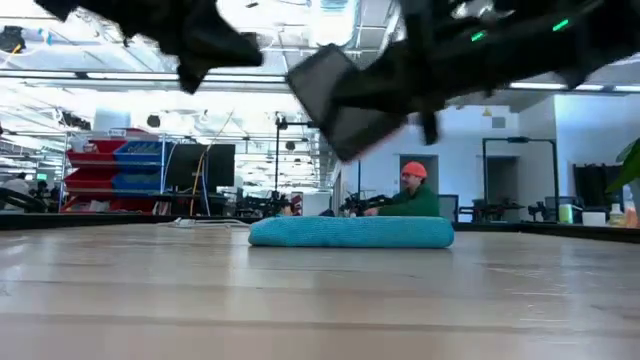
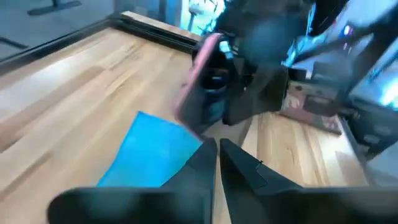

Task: Apply microfiber cloth
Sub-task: Spray the front cellphone using the spray bottle

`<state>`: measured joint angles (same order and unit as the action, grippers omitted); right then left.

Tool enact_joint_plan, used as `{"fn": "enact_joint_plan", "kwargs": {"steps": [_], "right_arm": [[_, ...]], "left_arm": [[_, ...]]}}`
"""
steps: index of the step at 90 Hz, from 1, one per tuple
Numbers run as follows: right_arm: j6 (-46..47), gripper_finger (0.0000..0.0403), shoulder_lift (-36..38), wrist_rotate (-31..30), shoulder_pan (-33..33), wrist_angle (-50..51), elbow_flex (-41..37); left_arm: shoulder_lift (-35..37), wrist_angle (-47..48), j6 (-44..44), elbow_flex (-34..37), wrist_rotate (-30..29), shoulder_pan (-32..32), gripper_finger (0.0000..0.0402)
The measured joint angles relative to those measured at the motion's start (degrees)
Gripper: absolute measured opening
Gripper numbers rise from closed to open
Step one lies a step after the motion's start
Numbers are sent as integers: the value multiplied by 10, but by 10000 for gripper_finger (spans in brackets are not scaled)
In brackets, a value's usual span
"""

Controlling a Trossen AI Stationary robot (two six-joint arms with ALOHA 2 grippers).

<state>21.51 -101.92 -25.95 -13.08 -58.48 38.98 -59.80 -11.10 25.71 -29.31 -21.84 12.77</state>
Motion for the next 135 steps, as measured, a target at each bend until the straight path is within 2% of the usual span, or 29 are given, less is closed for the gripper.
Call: {"fn": "enact_joint_plan", "kwargs": {"steps": [8,14,22,27,32,40,49,59,72,85,97,107,117,128,135], "right_arm": [[-13,12,-35,87,40,-81,0],[-15,12,-60,122,63,-127,0],[-15,12,-83,124,82,-155,1],[-2,12,-96,124,91,-163,1],[14,12,-111,124,99,-177,1],[19,12,-133,123,103,-202,5],[20,12,-148,124,103,-232,12],[17,12,-148,124,102,-241,19],[-19,12,-144,123,95,-245,29],[-25,12,-143,123,84,-242,31],[-43,12,-143,72,64,-244,23],[-51,12,-143,37,48,-251,6],[-54,13,-143,49,35,-257,-5],[-56,37,-142,40,27,-257,-9],[-75,57,-142,34,28,-244,-9]], "left_arm": [[38,-20,-4,59,50,-21,0],[52,-24,-11,92,53,-34,0],[52,0,-36,113,34,-54,0],[48,-13,-20,124,9,-61,0],[33,-64,-11,133,-10,-68,0],[7,-185,-56,155,9,-74,8],[-37,-317,-85,164,44,-88,38],[-87,-371,-90,160,55,-100,89],[-165,-468,-85,136,106,-109,152],[-241,-515,-85,89,100,-109,173],[-289,-513,-102,47,97,-102,147],[-304,-503,-105,32,97,-92,86],[-303,-493,-105,27,109,-80,21],[-297,-464,-115,12,106,-71,12],[-290,-403,-120,-7,91,-68,10]]}}
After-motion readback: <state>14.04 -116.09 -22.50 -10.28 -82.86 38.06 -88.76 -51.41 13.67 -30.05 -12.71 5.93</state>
